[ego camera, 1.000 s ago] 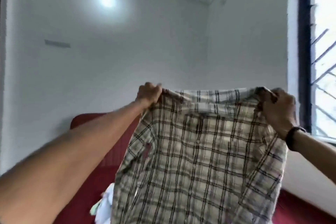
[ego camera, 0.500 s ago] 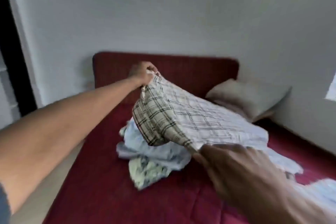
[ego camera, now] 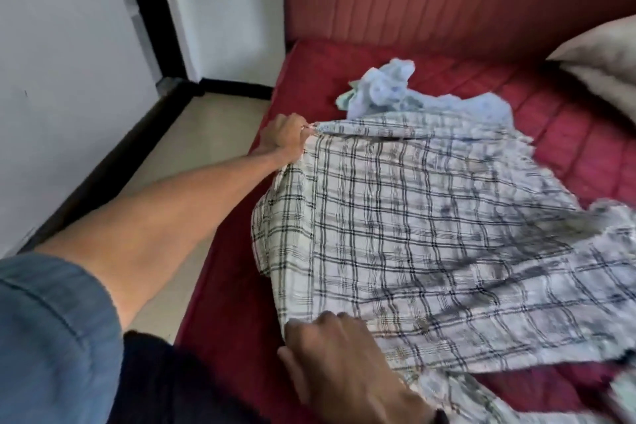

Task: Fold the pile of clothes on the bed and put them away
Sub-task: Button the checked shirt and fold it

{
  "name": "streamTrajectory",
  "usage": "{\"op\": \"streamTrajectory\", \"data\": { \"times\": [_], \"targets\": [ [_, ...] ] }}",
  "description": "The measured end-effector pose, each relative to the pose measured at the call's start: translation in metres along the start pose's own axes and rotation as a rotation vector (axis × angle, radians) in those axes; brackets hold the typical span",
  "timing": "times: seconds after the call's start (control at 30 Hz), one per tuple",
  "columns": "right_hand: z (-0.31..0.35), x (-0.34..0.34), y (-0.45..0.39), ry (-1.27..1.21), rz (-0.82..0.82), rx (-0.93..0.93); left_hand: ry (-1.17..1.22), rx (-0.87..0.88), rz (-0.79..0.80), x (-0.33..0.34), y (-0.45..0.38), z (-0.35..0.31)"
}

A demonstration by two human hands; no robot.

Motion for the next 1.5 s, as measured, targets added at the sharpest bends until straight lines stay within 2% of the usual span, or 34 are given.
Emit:
{"op": "streamTrajectory", "data": {
  "times": [0.13, 0.2, 0.3, 0.47, 0.57, 0.67, 0.77, 0.87, 1.0, 1.1, 1.17, 1.23, 1.33, 1.37, 1.5],
  "targets": [
    [0.03, 0.017, -0.039, -0.063, -0.126, -0.012, -0.084, -0.048, 0.002, 0.003, 0.0, 0.042],
    [0.047, 0.02, -0.051, -0.198, -0.208, -0.051, -0.126, -0.08, -0.027, 0.002, -0.002, 0.064],
    [0.059, 0.035, -0.074, -0.398, -0.201, -0.012, -0.193, -0.174, -0.078, 0.0, -0.006, 0.094],
    [0.079, 0.065, -0.108, -0.53, -0.174, 0.034, -0.192, -0.35, -0.121, 0.0, 0.002, 0.124],
    [0.071, 0.083, -0.112, -0.612, -0.121, 0.065, -0.103, -0.312, -0.074, 0.005, 0.018, 0.109],
    [0.051, 0.085, -0.095, -0.831, -0.096, 0.087, -0.032, -0.086, 0.028, 0.017, 0.049, 0.071],
    [0.008, 0.063, -0.061, -0.889, -0.23, 0.075, -0.006, 0.141, 0.168, 0.039, 0.097, 0.028],
    [-0.07, 0.04, -0.004, -0.807, -0.393, 0.16, 0.184, 0.338, 0.143, 0.038, 0.162, -0.04],
    [-0.202, 0.038, 0.096, -0.614, -0.48, 0.515, 0.28, 0.624, 0.098, 0.019, 0.261, -0.127],
    [-0.288, 0.042, 0.168, -0.48, -0.552, 0.819, 0.183, 0.783, 0.144, 0.031, 0.322, -0.159],
    [-0.335, 0.05, 0.2, -0.51, -0.56, 1.004, 0.063, 0.792, 0.154, 0.049, 0.345, -0.166],
    [-0.363, 0.059, 0.212, -0.689, -0.561, 1.107, 0.005, 0.688, 0.16, 0.06, 0.348, -0.164],
    [-0.378, 0.074, 0.213, -1.144, -0.628, 1.1, -0.054, 0.542, 0.177, 0.066, 0.339, -0.171],
    [-0.377, 0.077, 0.208, -1.208, -0.625, 1.072, -0.076, 0.52, 0.201, 0.067, 0.337, -0.171],
    [-0.385, 0.083, 0.206, -1.168, -0.741, 1.105, -0.081, 0.485, 0.266, 0.07, 0.328, -0.179]
  ]
}}
Point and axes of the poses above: each hand's wrist, its own y-axis away from the middle knuckle, its own x-axis out of the palm, z = x × y, the point moved 6 cm from there along -y, towards the middle knuckle, and after that the axes turned 2 degrees about x, right-handed, at the moved point
